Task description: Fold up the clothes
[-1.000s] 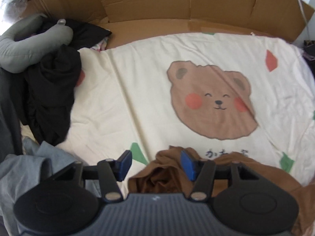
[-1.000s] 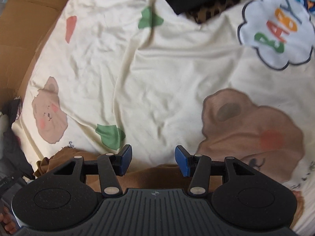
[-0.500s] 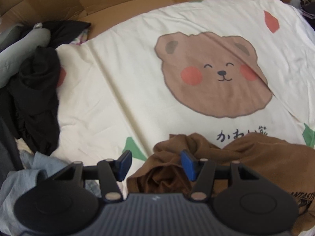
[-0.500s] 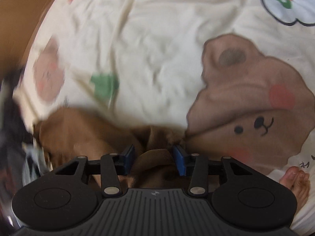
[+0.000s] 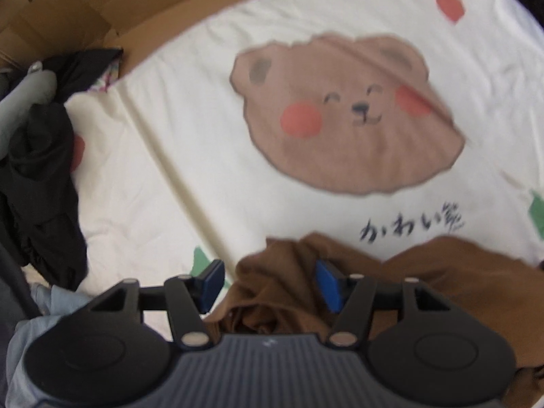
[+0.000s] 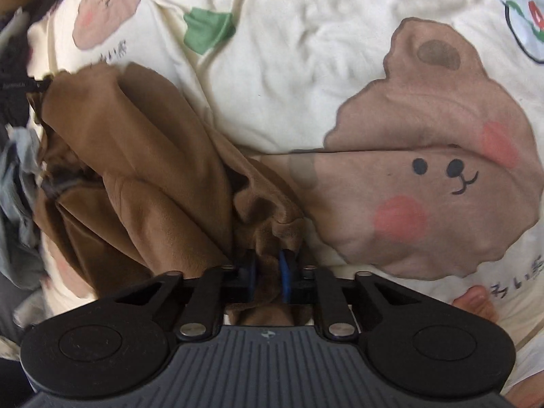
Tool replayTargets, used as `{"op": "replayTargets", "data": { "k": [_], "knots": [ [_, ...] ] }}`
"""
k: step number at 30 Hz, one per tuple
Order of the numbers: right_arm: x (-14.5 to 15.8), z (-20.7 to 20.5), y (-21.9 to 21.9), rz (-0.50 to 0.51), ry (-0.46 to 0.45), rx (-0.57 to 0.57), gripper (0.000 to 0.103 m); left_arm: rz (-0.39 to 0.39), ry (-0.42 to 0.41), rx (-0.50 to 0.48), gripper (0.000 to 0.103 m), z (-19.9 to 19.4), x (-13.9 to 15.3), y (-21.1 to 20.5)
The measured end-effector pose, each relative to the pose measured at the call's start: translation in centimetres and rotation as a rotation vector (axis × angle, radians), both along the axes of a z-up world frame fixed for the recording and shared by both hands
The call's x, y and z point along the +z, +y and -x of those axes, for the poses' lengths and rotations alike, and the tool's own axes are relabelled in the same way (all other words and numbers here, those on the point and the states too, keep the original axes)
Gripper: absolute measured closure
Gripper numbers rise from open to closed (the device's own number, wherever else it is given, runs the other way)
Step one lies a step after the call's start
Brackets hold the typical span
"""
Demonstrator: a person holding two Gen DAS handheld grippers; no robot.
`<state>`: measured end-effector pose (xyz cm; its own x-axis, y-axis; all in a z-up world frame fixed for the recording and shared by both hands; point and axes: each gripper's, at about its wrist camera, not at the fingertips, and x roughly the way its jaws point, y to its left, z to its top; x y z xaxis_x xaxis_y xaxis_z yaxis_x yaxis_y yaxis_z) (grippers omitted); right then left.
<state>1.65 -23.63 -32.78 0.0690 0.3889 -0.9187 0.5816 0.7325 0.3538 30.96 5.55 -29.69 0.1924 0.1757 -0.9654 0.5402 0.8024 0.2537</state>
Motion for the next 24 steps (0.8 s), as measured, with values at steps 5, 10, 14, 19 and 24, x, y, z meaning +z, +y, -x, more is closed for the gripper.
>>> {"op": "replayTargets", "data": {
  "k": [5,10,14,19,24],
  "knots": [
    [0.8,0.2,-0.9,0.094,-0.006,0.018,0.101,-0.014,0.044,-0.013,0.075,0.2,-1.1,0.6],
    [2.9,-0.9,-2.6,0.227,-0.023,0.078,0.102,-0.05,0.053,-0.001,0.095,0.3,-0.3,1.9],
    [5.6,-2.5,-4.8,0.349,-0.041,0.149,0.102,-0.084,0.011,0.042,0.097,-0.1,1.1,4.0],
    [8.7,-4.2,-7.5,0.493,-0.073,0.212,0.102,-0.1,-0.045,0.107,0.097,-0.9,3.4,7.5],
    [10.8,-5.9,-9.1,0.592,-0.109,0.261,0.102,-0.1,-0.067,0.196,0.098,-1.1,5.1,10.9]
  ]
}}
